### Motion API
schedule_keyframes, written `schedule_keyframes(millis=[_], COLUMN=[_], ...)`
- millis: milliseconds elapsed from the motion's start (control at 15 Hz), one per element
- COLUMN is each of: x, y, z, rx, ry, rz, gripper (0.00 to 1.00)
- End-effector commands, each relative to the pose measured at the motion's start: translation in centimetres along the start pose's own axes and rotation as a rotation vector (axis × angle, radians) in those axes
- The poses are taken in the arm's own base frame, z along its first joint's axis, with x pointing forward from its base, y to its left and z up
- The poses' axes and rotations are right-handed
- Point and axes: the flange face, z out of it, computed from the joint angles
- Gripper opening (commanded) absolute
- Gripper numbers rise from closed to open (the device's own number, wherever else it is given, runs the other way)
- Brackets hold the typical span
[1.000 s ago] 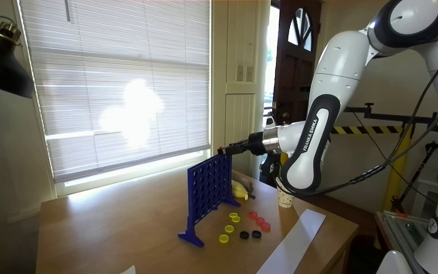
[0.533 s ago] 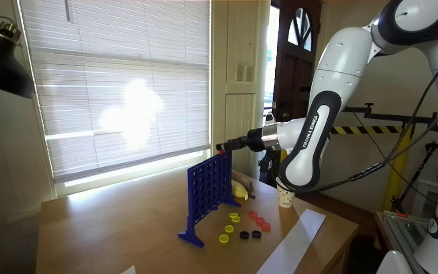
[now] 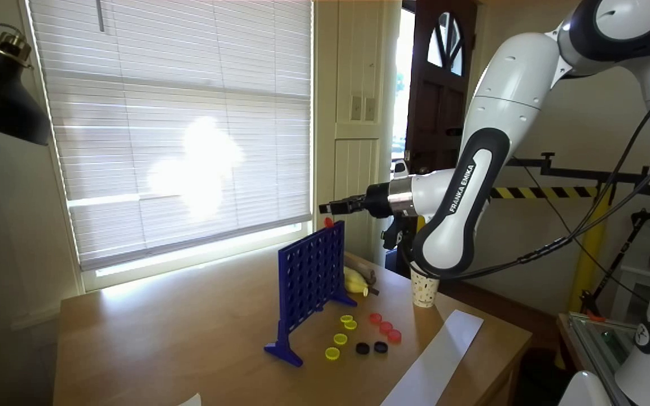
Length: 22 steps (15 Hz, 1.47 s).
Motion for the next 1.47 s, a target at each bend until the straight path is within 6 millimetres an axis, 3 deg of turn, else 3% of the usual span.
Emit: schedule_keyframes(millis=[0, 267, 1000, 1400], x=[0.4, -0.4, -0.8, 1.1], y=[-0.1, 0.3, 0.9, -0.3], z=[-0.1, 0.0, 0.1, 0.3], rx=[0.003, 0.002, -0.017, -0.003], ry=[0.025, 0.011, -0.005, -0.058], rz=[0.026, 0.058, 0.098, 0.112], gripper=[0.24, 0.00, 0.00, 0.00])
